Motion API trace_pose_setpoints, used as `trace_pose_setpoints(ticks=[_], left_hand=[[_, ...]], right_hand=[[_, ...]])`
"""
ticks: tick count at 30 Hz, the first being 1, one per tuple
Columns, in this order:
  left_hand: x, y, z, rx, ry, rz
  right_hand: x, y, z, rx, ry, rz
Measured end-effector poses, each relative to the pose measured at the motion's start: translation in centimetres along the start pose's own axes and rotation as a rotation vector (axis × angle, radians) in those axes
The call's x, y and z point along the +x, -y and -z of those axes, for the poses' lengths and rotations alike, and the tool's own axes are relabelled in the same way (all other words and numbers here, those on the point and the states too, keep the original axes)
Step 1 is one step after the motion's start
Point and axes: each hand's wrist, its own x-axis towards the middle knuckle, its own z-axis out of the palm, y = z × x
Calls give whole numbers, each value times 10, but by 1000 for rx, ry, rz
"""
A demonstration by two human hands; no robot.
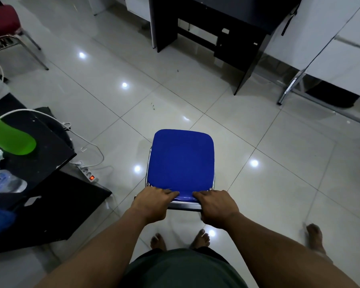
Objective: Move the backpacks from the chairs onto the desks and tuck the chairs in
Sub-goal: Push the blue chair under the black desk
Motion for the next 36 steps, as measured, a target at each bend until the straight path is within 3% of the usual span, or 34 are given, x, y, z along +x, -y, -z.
trace_pose_setpoints(ticks=[16,36], left_hand=[[56,20,35,-16,5,94],[132,71,67,-9,-75,70]], right_hand=[[51,-43,35,-48,2,-38],[133,-100,68,-46,-57,12]])
